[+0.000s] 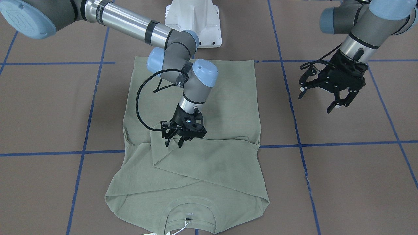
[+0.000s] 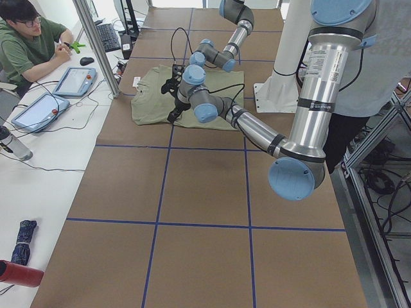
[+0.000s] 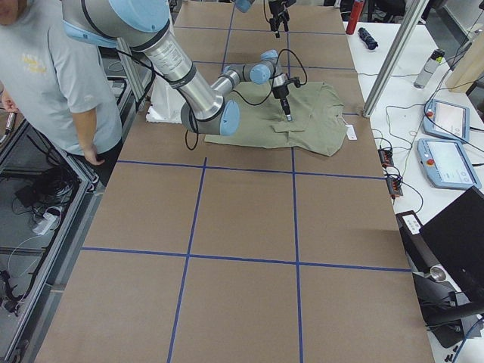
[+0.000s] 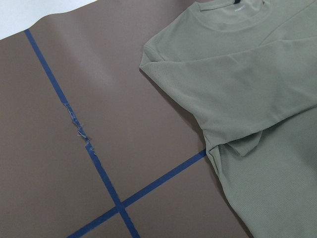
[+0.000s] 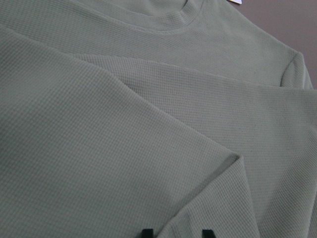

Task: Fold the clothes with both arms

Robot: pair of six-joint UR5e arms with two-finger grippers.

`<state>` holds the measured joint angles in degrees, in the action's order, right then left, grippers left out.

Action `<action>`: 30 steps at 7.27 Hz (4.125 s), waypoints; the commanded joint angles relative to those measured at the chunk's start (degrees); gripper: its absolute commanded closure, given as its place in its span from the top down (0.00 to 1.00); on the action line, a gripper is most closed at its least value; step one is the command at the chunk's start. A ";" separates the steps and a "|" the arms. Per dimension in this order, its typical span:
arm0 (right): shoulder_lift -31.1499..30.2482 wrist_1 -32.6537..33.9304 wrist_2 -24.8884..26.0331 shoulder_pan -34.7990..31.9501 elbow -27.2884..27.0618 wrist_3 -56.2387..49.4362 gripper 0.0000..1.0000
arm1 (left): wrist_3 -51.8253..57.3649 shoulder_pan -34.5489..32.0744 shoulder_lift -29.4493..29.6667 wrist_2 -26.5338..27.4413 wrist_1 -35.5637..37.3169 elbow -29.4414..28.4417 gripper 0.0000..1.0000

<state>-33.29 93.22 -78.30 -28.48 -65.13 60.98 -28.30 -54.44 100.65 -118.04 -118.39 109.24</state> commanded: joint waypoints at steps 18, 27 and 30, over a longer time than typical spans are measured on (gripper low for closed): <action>-17.86 -17.02 -12.72 -9.04 -16.48 -5.98 1.00 | -3.15 0.39 1.04 0.26 0.00 0.97 1.00; -57.19 -32.80 -2.94 8.58 -58.41 40.63 0.94 | -57.15 27.48 -8.41 24.02 -6.59 14.21 0.99; -59.00 -28.65 6.73 17.38 -60.46 50.87 0.89 | -78.97 45.60 -12.05 42.92 -9.67 13.38 0.74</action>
<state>-91.80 62.12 -75.59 -14.69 -124.93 107.86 -100.27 -15.82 89.79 -82.47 -127.55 123.09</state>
